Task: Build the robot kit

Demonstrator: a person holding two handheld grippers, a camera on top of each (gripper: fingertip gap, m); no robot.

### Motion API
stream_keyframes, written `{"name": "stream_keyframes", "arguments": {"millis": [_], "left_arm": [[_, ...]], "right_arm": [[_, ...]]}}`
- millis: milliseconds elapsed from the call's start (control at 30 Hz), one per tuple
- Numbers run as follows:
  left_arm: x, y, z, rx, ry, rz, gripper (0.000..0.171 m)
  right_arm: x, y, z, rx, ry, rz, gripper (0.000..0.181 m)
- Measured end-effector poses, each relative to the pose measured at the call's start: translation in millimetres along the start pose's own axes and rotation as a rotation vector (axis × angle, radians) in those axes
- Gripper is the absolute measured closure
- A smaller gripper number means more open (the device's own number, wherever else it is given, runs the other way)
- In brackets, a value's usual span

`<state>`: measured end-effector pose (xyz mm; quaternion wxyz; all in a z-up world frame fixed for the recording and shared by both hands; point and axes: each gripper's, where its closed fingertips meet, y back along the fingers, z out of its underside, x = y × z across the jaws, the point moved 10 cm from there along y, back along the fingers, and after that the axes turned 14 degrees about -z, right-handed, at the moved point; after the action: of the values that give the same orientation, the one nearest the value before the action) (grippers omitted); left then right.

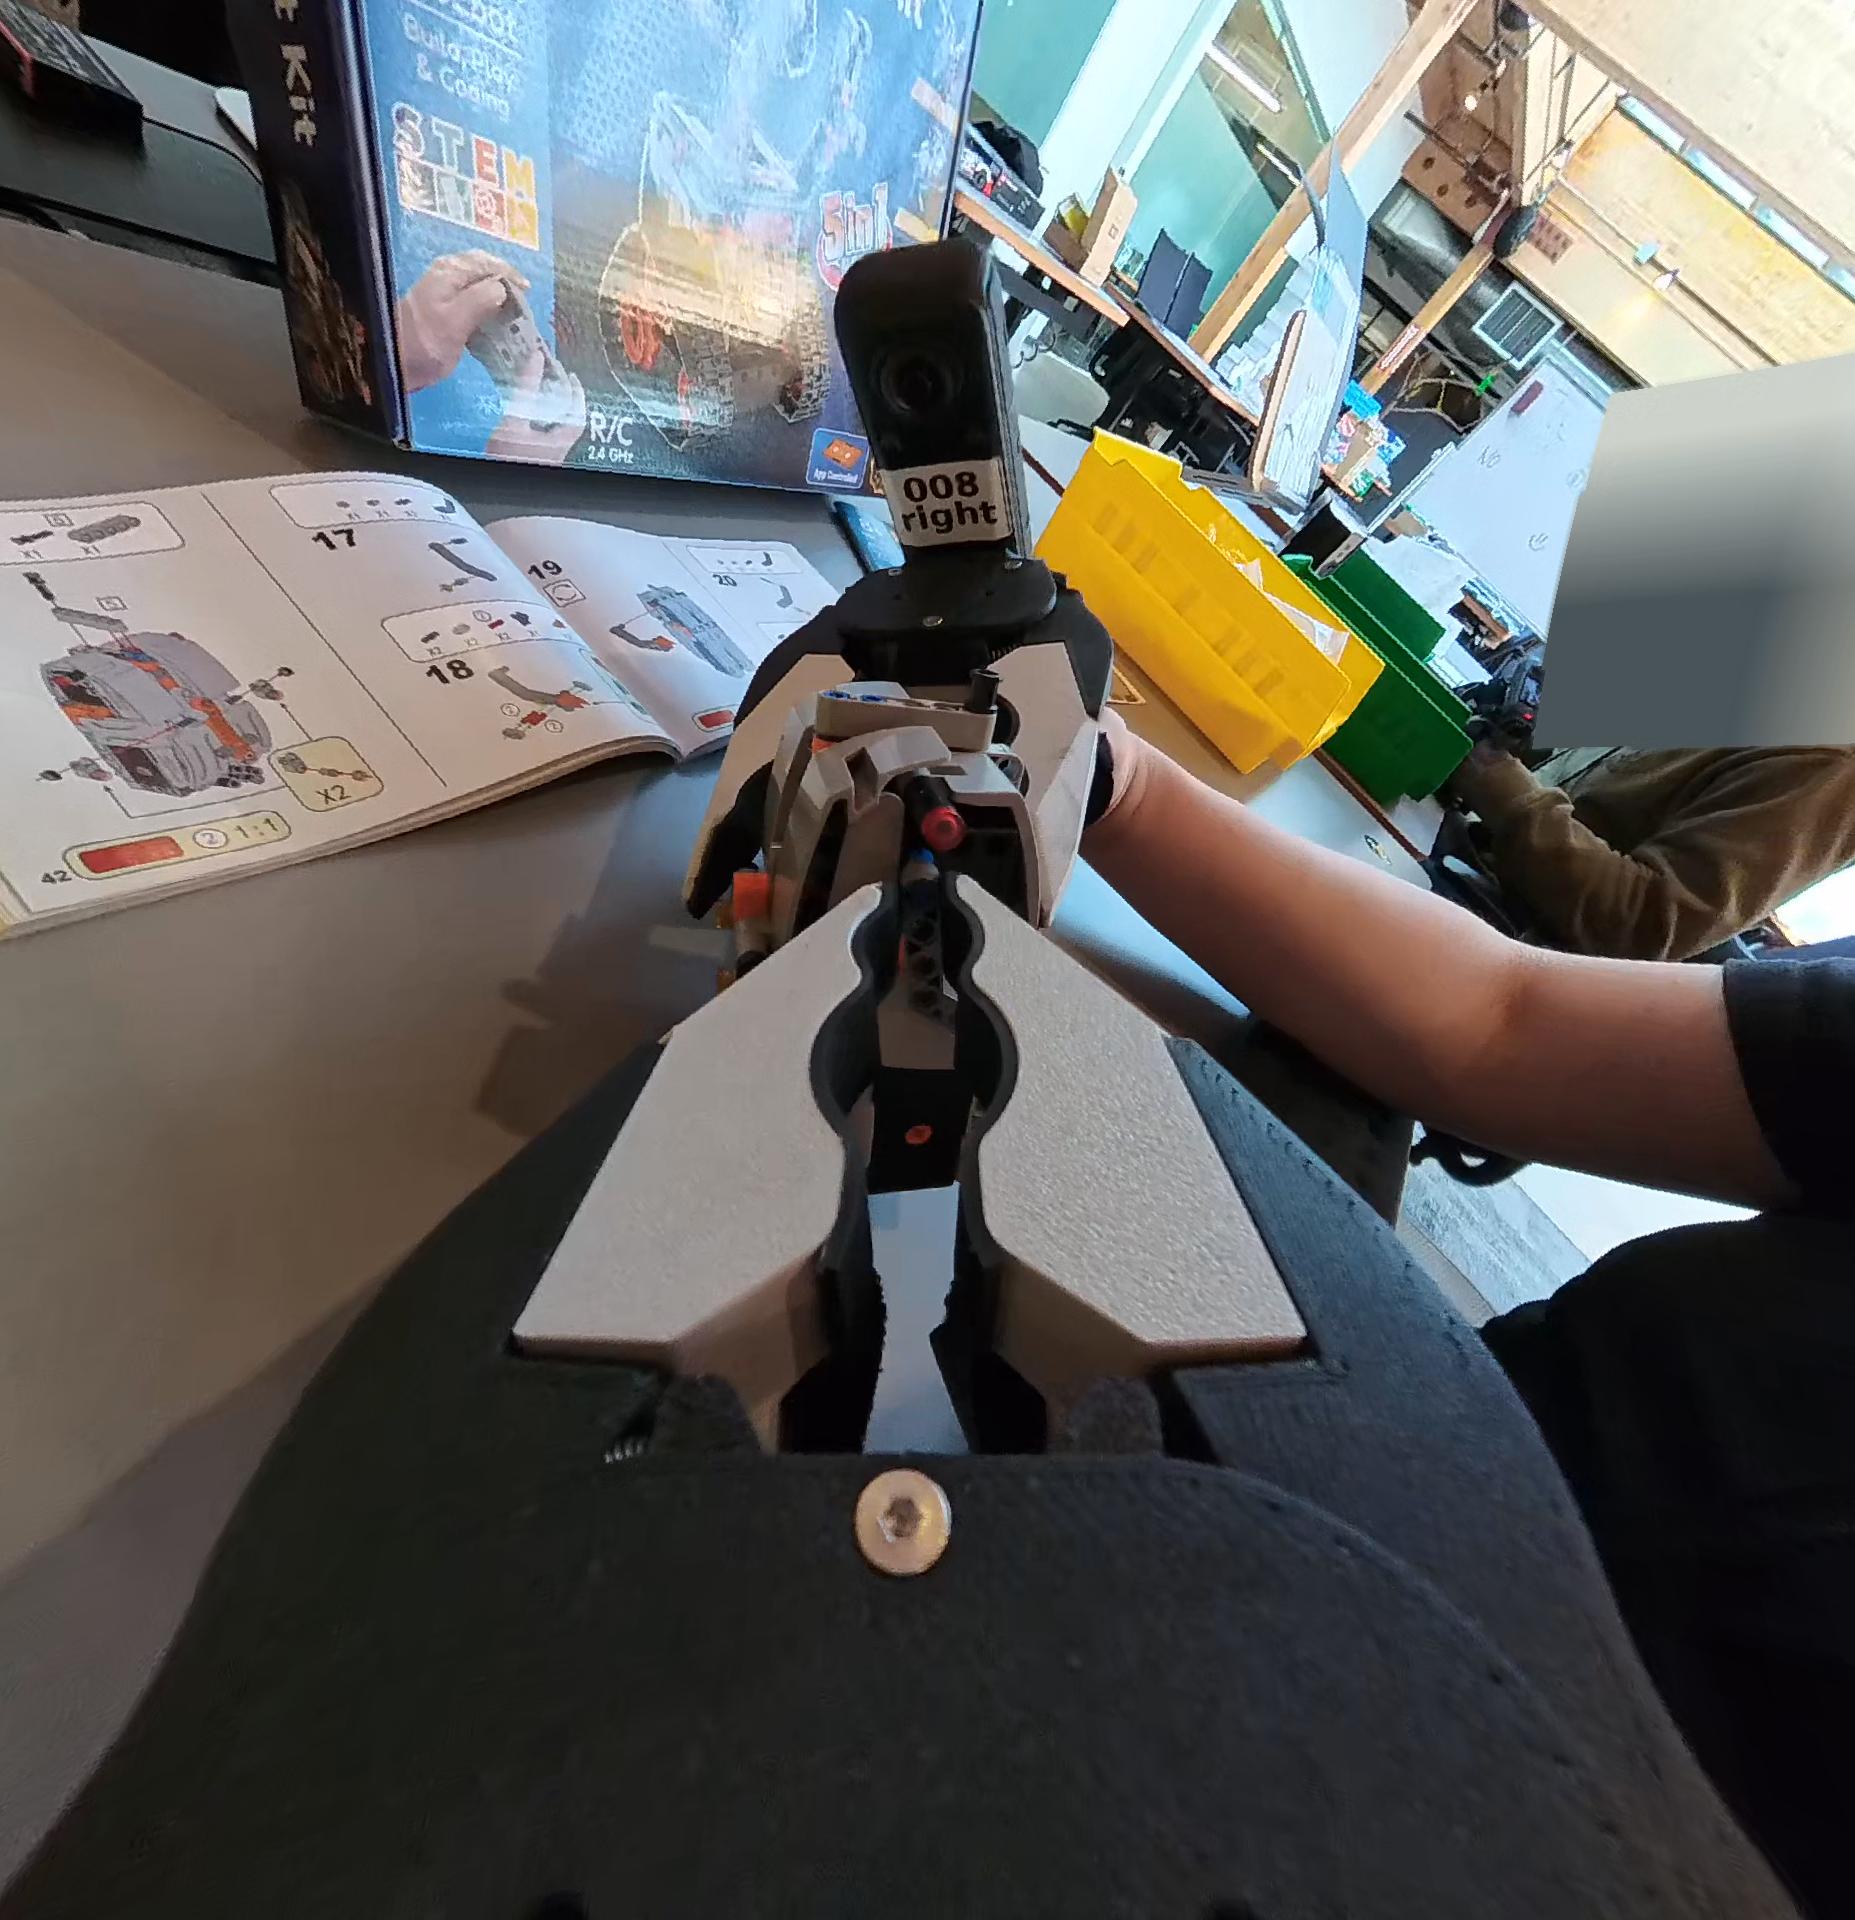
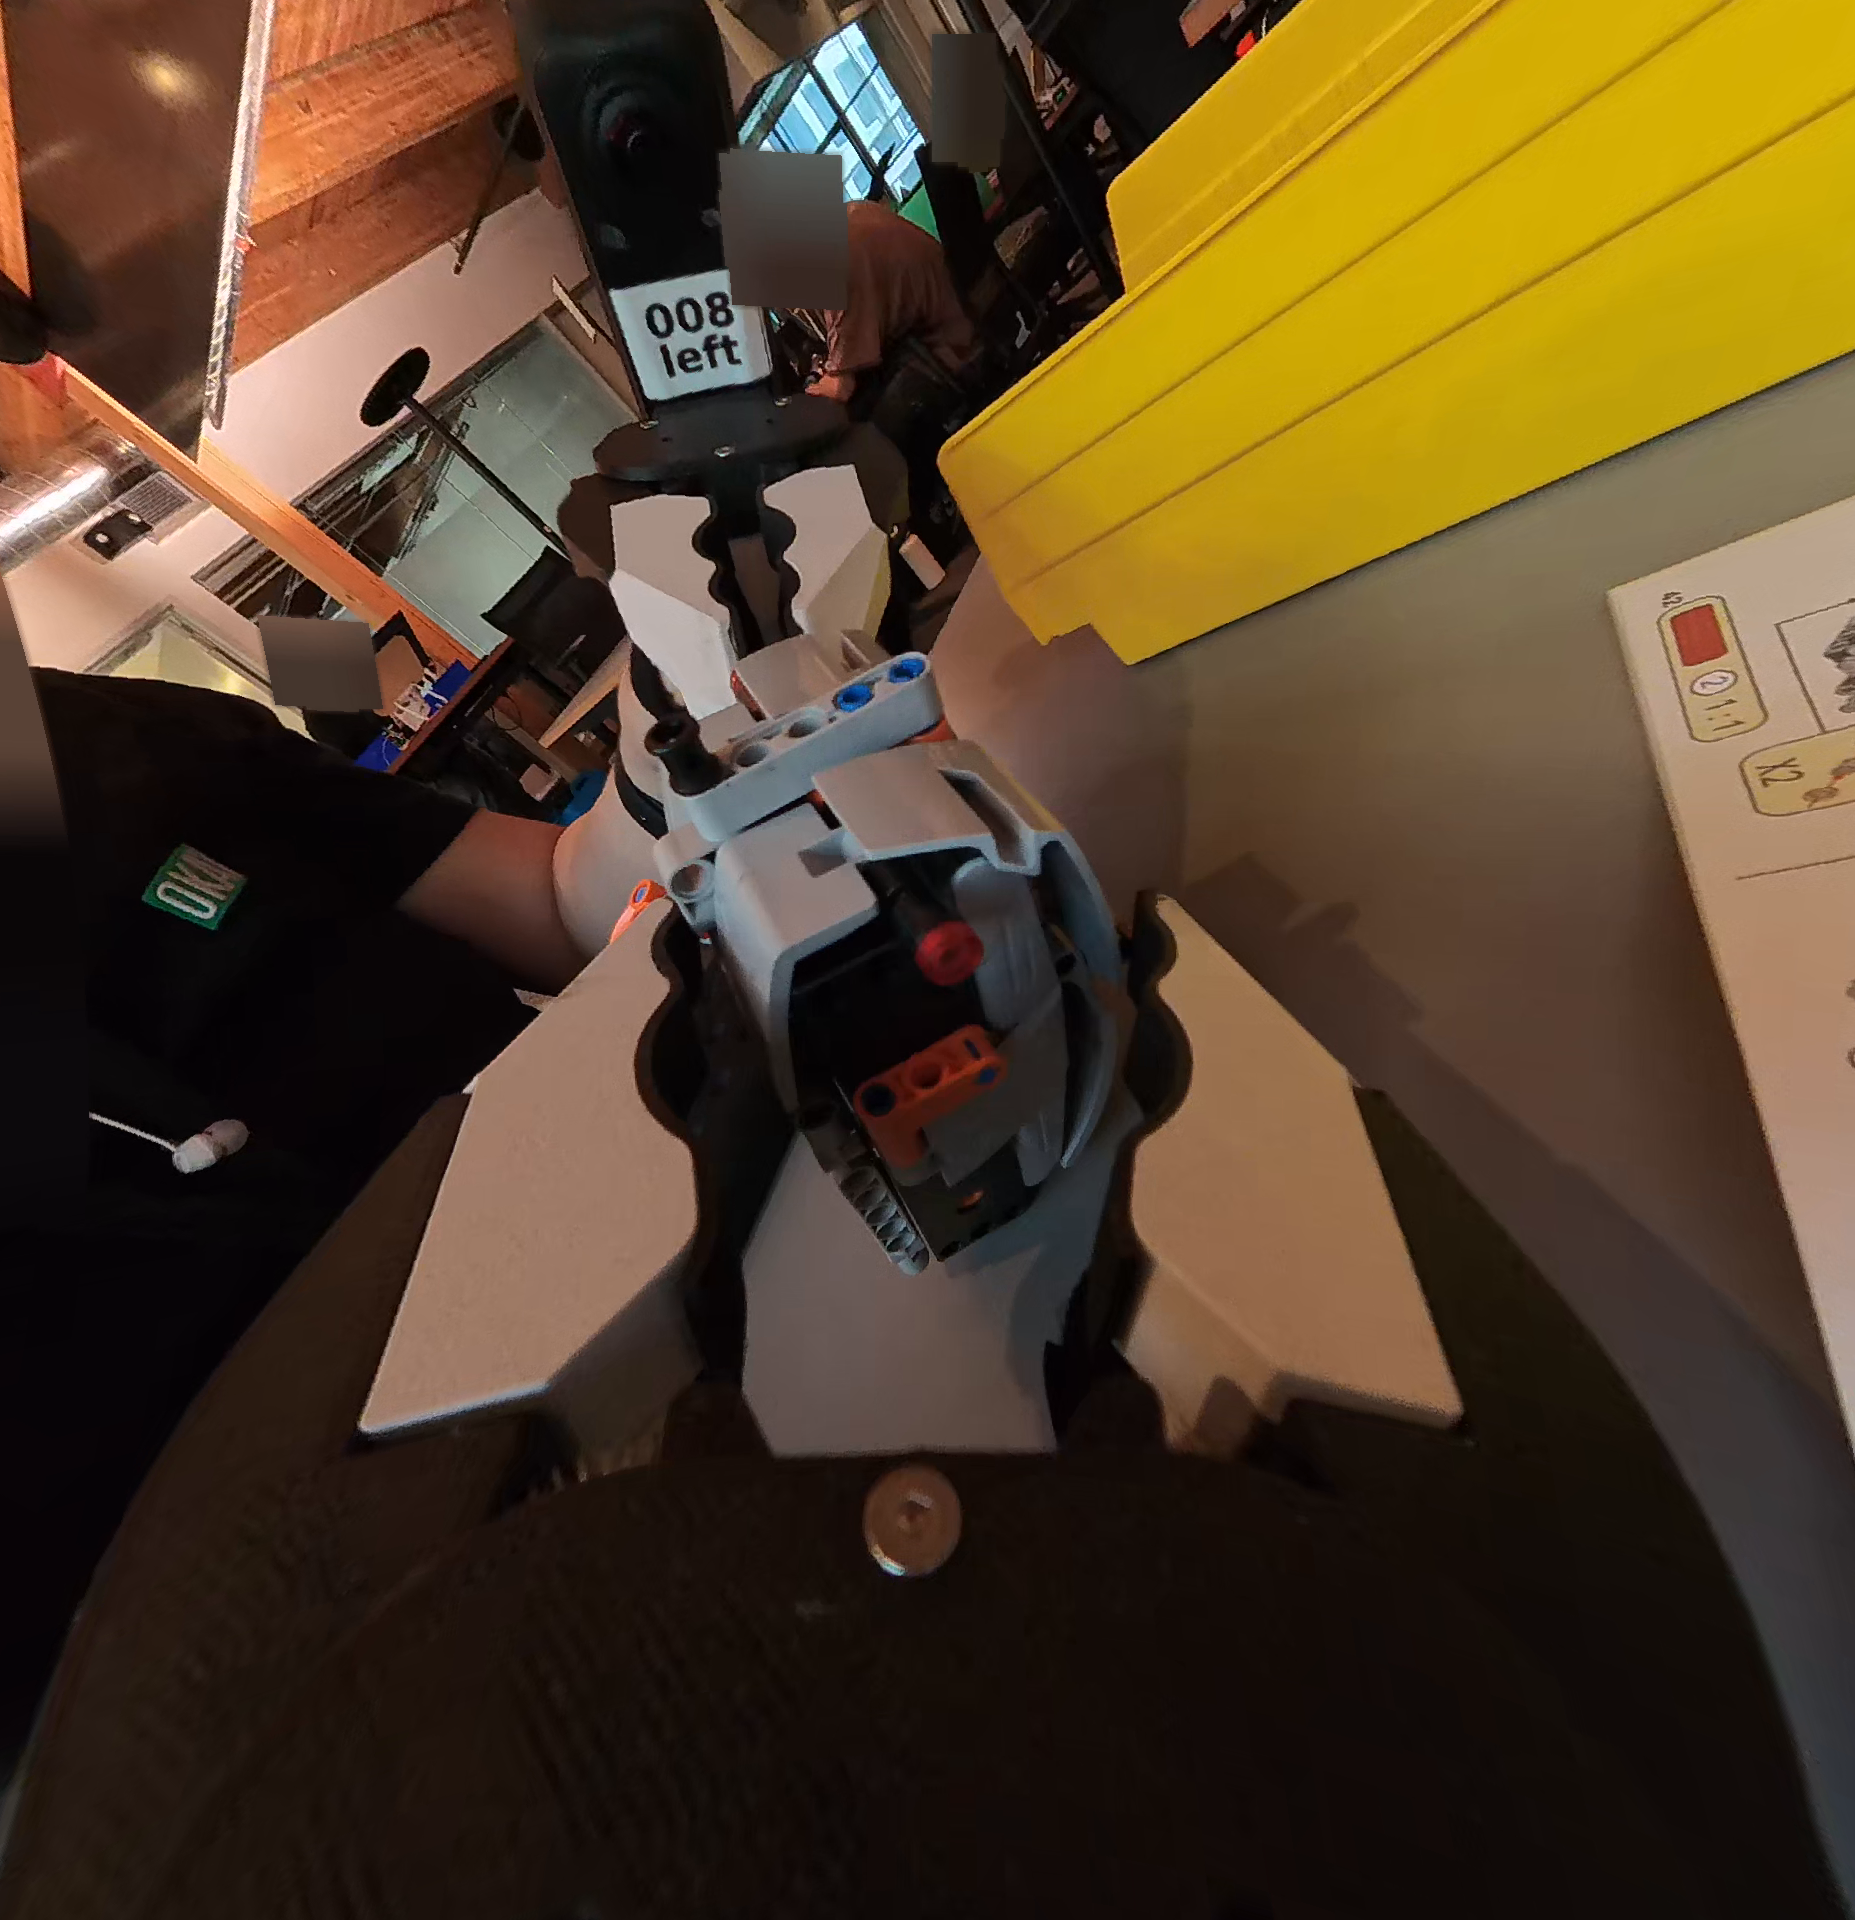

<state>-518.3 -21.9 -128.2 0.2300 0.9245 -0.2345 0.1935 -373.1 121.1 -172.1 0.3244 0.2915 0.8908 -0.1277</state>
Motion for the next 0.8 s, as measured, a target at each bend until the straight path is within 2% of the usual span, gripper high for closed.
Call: {"name": "stream_keyframes", "arguments": {"millis": [500,800], "left_arm": [[-11,3,0,0.044,0.050,0.008,0.166],[-8,4,0,0.061,0.034,-0.040,0.166]], "right_arm": [[-5,-6,-11,-0.043,-0.060,0.114,0.099],[-9,-7,-15,-0.067,-0.044,0.177,0.099]]}}
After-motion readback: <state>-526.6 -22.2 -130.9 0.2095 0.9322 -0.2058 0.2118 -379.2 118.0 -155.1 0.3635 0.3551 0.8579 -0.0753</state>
